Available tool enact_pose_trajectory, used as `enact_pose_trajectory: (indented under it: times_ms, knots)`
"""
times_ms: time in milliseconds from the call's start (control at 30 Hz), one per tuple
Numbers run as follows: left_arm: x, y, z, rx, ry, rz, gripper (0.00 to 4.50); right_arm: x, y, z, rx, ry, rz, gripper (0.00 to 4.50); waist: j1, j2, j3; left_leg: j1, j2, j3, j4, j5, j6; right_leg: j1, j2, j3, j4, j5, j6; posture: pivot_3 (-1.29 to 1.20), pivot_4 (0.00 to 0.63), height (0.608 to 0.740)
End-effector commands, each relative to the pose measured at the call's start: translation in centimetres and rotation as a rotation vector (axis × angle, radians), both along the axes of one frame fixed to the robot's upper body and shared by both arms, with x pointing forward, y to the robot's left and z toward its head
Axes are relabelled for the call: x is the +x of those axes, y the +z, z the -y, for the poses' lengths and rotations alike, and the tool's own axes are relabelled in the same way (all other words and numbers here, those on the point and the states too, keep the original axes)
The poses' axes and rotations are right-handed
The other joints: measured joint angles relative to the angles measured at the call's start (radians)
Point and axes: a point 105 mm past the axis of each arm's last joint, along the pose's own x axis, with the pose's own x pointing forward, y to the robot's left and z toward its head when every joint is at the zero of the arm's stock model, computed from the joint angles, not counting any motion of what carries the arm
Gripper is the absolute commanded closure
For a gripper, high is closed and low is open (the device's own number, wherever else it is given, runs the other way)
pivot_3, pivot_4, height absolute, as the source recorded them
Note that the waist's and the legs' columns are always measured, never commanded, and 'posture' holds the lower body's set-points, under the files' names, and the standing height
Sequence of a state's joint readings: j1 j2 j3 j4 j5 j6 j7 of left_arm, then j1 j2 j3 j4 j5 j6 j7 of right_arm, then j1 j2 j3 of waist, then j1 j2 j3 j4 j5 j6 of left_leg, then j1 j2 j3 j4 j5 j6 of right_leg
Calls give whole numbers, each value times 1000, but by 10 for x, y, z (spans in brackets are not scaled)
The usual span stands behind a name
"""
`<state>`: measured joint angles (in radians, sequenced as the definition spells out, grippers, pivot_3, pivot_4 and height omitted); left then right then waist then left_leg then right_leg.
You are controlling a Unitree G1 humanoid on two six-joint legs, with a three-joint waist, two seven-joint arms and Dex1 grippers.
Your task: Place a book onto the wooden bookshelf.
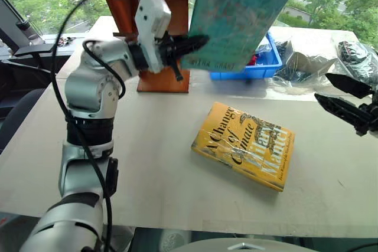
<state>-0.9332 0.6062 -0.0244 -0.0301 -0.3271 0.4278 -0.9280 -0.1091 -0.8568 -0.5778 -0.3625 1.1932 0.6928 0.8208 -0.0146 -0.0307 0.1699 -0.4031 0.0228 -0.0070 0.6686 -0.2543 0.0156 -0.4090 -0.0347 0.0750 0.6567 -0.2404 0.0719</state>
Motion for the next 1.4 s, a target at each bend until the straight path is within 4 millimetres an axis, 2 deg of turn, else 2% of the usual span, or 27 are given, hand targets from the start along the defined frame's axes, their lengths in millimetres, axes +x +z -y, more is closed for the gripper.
enact_pose_trajectory:
  times_ms: [33, 100, 267, 400, 533, 733, 1000, 1033, 1067, 1100, 1233, 1300, 1333, 1400]
  knots:
    - [-5, 35, -3, 180, 115, 396, 4436, -2, 27, -1, 82, 54, 65, 0, -4, 1, 1, 0, 0, 0, -1, 0, 0, 0, 0, 0, 0, 0, 0, 0, 150, 740]
    - [-1, 45, -10, 261, 192, 545, 4436, 1, 34, -3, 120, 78, 72, 0, -2, 1, 1, 0, 0, -1, -1, 0, 0, 0, 1, 0, 0, 0, 0, 0, 150, 740]
    - [11, 51, -38, 564, 374, 846, 4436, 11, 45, -7, 162, 114, 89, 0, -1, 1, 1, 0, 0, 0, -1, 0, 0, 0, 1, 0, 0, 0, 0, 0, 150, 740]
    - [13, 61, -62, 682, 495, 940, 4436, 15, 48, -8, 174, 132, 87, 0, 2, 2, 1, -2, 0, -1, 0, 0, 0, -1, 0, -1, 0, 0, 0, 0, 150, 740]
    - [23, 48, -90, 776, 582, 839, 4436, 19, 51, -10, 180, 144, 91, 0, 3, 2, 1, -10, 0, -5, 2, 0, 0, -7, 0, -5, 0, 0, 0, 0, 150, 740]
    - [28, 32, -129, 883, 701, 696, 4436, 23, 52, -9, 185, 138, 102, 0, 1, 2, 2, -11, 0, -6, 2, 0, 0, -8, 0, -6, 0, 0, 0, 0, 150, 740]
    - [31, 19, -141, 889, 721, 598, 4436, 25, 49, -8, 176, 122, 104, 0, -15, 3, 2, -10, 1, -6, 2, 0, 0, -8, 0, -6, 3, 0, 0, 0, 150, 740]
    - [31, 18, -142, 881, 726, 587, 3696, 26, 48, -7, 175, 118, 105, 0, -19, 3, 2, -10, 1, -6, 2, 0, 0, -8, 0, -6, 3, 0, 0, 0, 150, 740]
    - [30, 18, -143, 868, 730, 574, 3476, 26, 48, -6, 172, 113, 107, 0, -22, 3, 2, -10, 1, -6, 2, 0, 0, -8, 0, -6, 4, 0, 0, 0, 150, 740]
    - [30, 18, -144, 856, 737, 570, 3067, 26, 47, -6, 171, 110, 107, 0, -25, 3, 2, -10, 1, -6, 2, 0, 0, -8, 0, -6, 4, 0, 0, 0, 150, 740]
    - [27, 18, -154, 838, 791, 574, 1153, 29, 45, 1, 152, 74, 114, 0, -25, 3, 2, -10, 1, -6, 2, 0, 0, -8, 0, -6, 4, 0, 0, 0, 150, 740]
    - [24, 21, -156, 803, 818, 603, 366, 30, 44, 6, 147, 54, 114, 0, -24, 3, 2, -10, 1, -6, 2, 0, 0, -8, 0, -6, 4, 0, 0, 0, 150, 740]
    - [22, 19, -158, 793, 830, 605, 56, 30, 43, 9, 144, 46, 113, 0, -24, 3, 1, -10, 1, -6, 3, 0, 0, -8, 0, -6, 4, 0, 0, 0, 150, 740]
    - [16, 18, -160, 751, 848, 614, 56, 29, 40, 13, 133, 28, 108, 0, -23, 3, 1, -10, 1, -6, 3, 0, 0, -7, 0, -6, 4, 0, 0, 0, 150, 740]
